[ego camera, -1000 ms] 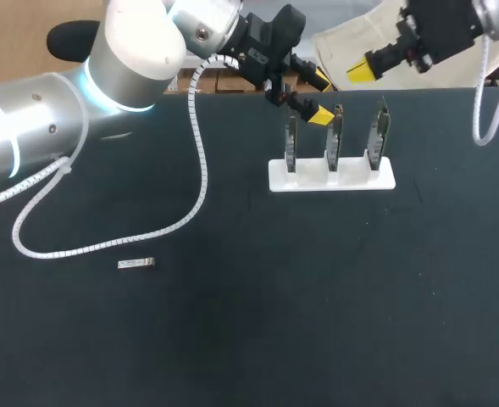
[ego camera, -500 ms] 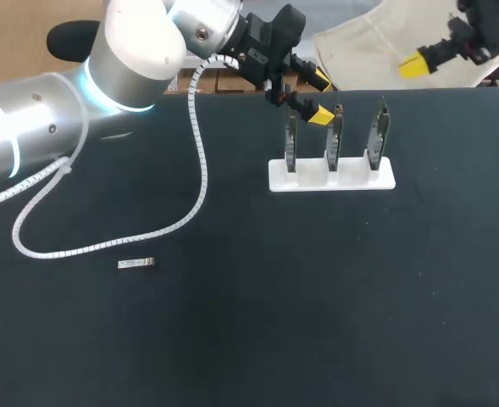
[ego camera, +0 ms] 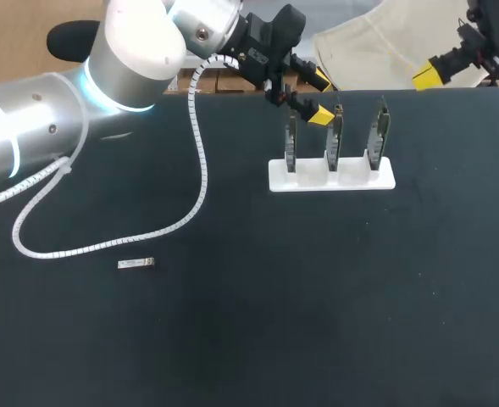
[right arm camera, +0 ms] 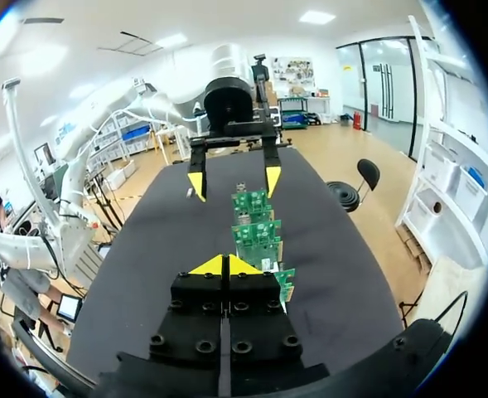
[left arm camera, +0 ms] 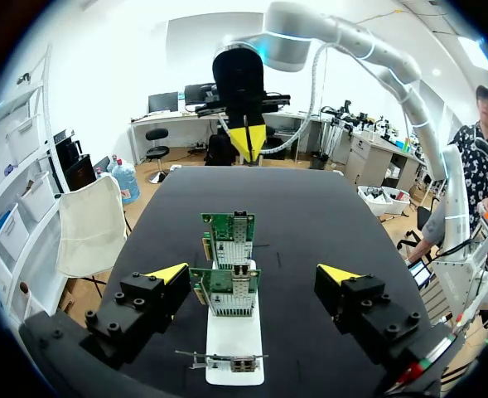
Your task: Pick up the optical module with the left hand, and insert it into the network port with the right hand.
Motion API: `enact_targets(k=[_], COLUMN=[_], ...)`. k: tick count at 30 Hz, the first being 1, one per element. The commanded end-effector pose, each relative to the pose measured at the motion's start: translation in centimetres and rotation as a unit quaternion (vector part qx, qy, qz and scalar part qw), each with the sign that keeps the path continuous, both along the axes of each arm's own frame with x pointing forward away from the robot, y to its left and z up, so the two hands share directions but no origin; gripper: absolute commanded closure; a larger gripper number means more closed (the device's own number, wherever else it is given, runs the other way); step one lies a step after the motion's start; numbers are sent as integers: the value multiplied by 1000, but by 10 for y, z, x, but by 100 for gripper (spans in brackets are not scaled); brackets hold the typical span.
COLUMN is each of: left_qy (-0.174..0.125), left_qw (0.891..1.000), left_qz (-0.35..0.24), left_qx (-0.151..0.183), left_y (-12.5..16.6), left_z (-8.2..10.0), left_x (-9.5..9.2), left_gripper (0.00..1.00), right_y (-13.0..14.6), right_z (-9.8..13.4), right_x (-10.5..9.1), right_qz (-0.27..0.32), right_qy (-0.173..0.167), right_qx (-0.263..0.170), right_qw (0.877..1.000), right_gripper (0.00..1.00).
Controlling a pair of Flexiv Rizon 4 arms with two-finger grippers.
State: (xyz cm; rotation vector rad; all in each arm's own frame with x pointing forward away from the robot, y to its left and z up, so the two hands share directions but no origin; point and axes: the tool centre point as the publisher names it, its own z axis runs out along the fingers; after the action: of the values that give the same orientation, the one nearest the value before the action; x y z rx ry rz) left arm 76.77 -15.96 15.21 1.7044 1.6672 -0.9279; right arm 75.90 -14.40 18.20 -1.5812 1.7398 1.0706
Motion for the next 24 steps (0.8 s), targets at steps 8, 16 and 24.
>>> enact_targets(k=[8,16,24], left_qy=[2,2,2], left_qw=[1000,1000,1000], left_qz=[-1,-1,-1], left_qx=[3,3,3], left_y=[-1,-1,-1], left_z=[1,1,1], left_x=[2,2,2], left_gripper=[0,0,0], right_y=[-2,0,2], right_z=[-10,-16,-17], right_x=[-12,-12,-8], right_qz=[-18,-17,-15], right_qy=[14,15,4], right_qx=[-13,-14,-18], right_qw=[1000,1000,1000], right_gripper=[100,100,100])
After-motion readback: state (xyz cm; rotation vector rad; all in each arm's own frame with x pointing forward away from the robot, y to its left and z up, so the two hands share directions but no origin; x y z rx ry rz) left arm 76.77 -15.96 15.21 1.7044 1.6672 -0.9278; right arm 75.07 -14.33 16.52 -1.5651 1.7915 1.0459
